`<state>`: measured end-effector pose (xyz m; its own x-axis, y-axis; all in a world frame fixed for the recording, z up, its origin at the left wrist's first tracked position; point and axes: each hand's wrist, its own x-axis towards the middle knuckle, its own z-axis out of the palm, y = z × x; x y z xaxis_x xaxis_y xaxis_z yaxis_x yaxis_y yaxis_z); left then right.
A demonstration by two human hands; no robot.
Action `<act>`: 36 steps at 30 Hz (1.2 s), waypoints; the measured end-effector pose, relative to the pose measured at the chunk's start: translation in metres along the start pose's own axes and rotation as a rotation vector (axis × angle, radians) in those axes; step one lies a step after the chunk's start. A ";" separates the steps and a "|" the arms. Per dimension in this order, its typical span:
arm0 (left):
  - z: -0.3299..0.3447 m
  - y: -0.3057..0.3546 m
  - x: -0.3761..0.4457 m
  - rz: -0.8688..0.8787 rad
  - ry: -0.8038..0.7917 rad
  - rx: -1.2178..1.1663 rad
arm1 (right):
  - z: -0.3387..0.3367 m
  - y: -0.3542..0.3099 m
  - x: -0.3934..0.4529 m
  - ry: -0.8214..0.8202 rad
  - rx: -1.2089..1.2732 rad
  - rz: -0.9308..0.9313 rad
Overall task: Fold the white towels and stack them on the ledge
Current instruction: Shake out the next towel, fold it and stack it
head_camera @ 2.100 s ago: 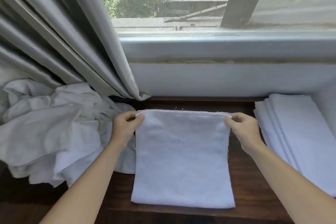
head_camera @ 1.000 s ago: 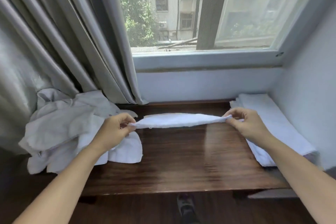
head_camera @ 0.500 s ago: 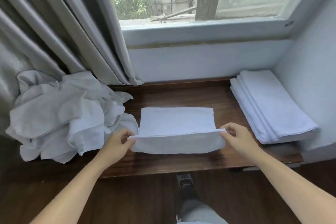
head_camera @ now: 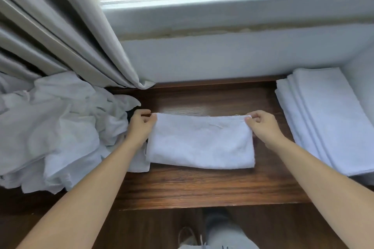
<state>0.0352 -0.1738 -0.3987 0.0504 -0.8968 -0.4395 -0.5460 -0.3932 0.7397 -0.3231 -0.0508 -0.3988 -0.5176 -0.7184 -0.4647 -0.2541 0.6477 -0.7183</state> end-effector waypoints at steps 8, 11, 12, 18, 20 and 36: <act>0.000 -0.020 -0.034 -0.223 -0.131 0.068 | 0.003 0.021 -0.033 -0.117 0.051 0.232; -0.005 -0.037 -0.054 -0.230 -0.196 0.113 | 0.006 0.035 -0.050 -0.189 0.013 0.251; -0.006 -0.042 -0.056 -0.216 -0.202 0.139 | 0.008 0.040 -0.052 -0.211 -0.003 0.246; -0.009 -0.059 -0.065 -0.136 -0.170 0.254 | 0.019 0.055 -0.056 -0.124 -0.148 0.114; -0.008 -0.060 -0.071 -0.154 -0.157 0.237 | 0.021 0.059 -0.057 -0.099 -0.180 0.075; 0.000 -0.071 -0.103 -0.339 -0.162 -0.322 | 0.009 0.056 -0.076 -0.097 -0.079 0.075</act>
<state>0.0689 -0.0533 -0.4061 0.0359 -0.6747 -0.7372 -0.2340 -0.7229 0.6501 -0.2907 0.0377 -0.4083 -0.4569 -0.6859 -0.5664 -0.2829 0.7157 -0.6385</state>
